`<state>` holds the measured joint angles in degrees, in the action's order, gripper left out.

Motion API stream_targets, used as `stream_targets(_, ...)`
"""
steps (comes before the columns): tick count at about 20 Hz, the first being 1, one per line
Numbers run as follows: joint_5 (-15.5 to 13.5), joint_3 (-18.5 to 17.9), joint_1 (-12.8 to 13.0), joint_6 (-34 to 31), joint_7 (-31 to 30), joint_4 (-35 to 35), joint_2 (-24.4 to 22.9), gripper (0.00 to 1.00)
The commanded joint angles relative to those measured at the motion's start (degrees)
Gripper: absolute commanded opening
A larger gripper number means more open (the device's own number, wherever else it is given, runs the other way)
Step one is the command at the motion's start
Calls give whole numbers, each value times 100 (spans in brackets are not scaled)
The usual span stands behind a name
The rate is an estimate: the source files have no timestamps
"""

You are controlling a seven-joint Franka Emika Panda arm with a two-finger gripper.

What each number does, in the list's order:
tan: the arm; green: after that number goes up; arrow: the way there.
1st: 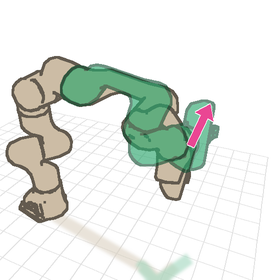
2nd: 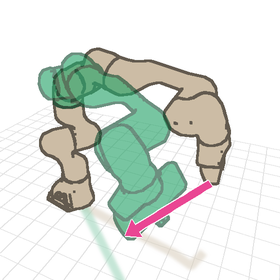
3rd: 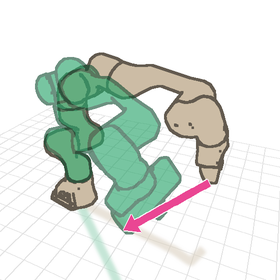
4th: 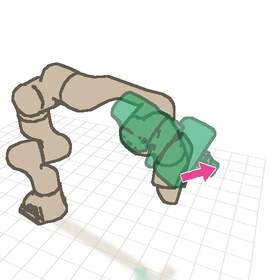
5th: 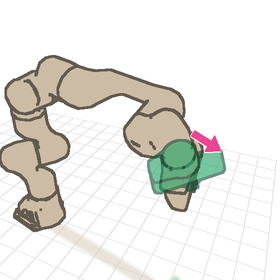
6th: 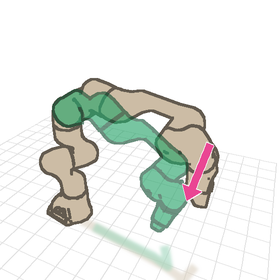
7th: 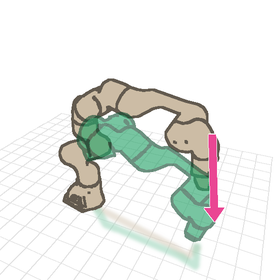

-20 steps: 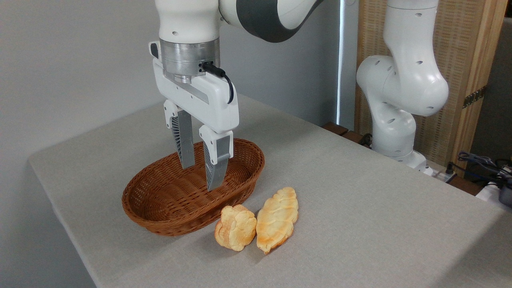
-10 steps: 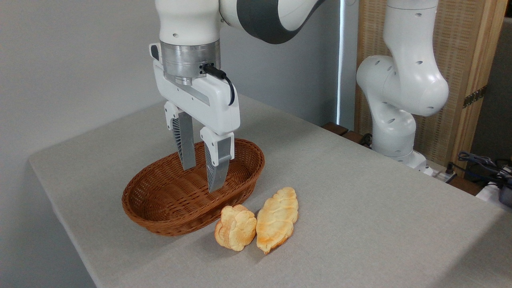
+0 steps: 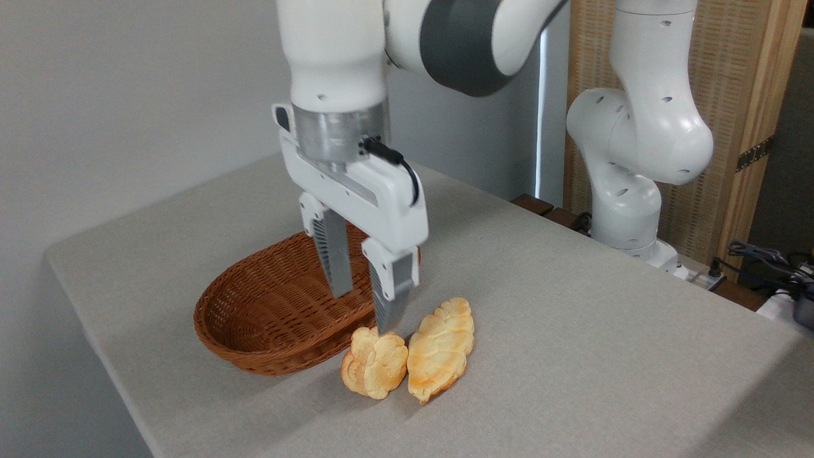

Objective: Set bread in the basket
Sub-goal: 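Move the open gripper from above the basket toward the round bun, then lower the gripper onto the round bun and close the fingers on it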

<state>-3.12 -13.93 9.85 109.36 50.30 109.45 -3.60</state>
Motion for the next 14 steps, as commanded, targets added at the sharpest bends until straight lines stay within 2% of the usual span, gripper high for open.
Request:
stream_targets(1,-13,-119,26,24,322,251,-27,100)
stream_targets(14,-22,-48,105,472,323,472,290,100)
